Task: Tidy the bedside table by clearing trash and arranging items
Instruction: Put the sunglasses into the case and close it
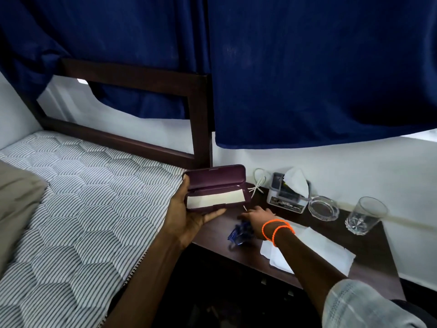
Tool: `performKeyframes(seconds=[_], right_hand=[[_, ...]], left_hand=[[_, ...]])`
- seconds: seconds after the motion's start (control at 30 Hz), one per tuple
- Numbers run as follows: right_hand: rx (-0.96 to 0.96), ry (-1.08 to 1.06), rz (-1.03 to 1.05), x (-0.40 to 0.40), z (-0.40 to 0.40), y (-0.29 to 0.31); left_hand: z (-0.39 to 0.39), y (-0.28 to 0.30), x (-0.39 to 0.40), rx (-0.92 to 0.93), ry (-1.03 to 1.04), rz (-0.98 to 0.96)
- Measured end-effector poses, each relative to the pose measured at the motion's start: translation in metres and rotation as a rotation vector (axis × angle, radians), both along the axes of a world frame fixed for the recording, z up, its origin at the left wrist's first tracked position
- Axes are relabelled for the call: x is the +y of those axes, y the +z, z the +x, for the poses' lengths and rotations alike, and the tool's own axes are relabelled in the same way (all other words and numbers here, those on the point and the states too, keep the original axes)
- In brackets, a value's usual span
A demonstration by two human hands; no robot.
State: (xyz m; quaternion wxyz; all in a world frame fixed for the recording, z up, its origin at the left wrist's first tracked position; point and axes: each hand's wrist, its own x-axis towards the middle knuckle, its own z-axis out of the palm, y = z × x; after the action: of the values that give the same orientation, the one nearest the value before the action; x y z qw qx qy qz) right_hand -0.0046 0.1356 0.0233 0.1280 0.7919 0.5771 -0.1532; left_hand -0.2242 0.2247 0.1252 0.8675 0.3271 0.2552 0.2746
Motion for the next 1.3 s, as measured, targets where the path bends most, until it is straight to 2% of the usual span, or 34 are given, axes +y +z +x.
performKeyframes(seconds=[0.13, 0.43, 0.6, 0.83, 0.93, 1.07, 1.2, 1.3], right_hand=[[0.052, 0.008, -0.026, 0.005, 0.001, -0.008], [0.060, 0.001, 0.074, 0.001, 0.001, -0.020], [0.089, -0.043, 0.087, -0.006, 0.004, -0.008], [0.248, -0.169, 0.242, -0.021, 0.021, 0.060], [0.232, -0.161, 0.409, -0.035, 0.027, 0.102], [0.184, -0.162, 0.533, -0.052, 0.040, 0.160], [0.368, -0.258, 0.727, -0.074, 0.046, 0.212], [0.419, -0.284, 0.849, -0.089, 0.048, 0.246]], left_hand=[[0.005, -0.006, 0.005, 0.015, -0.007, 0.020], [0.007, -0.008, -0.002, 0.016, -0.021, 0.003], [0.006, 0.000, -0.005, -0.004, -0.010, -0.007], [0.004, 0.033, -0.015, -0.055, -0.021, -0.004], [0.003, 0.053, -0.022, -0.092, -0.017, 0.011], [0.001, 0.075, -0.032, -0.130, -0.008, 0.046], [0.000, 0.093, -0.041, -0.134, -0.019, 0.053], [0.001, 0.104, -0.049, -0.127, -0.017, 0.053]])
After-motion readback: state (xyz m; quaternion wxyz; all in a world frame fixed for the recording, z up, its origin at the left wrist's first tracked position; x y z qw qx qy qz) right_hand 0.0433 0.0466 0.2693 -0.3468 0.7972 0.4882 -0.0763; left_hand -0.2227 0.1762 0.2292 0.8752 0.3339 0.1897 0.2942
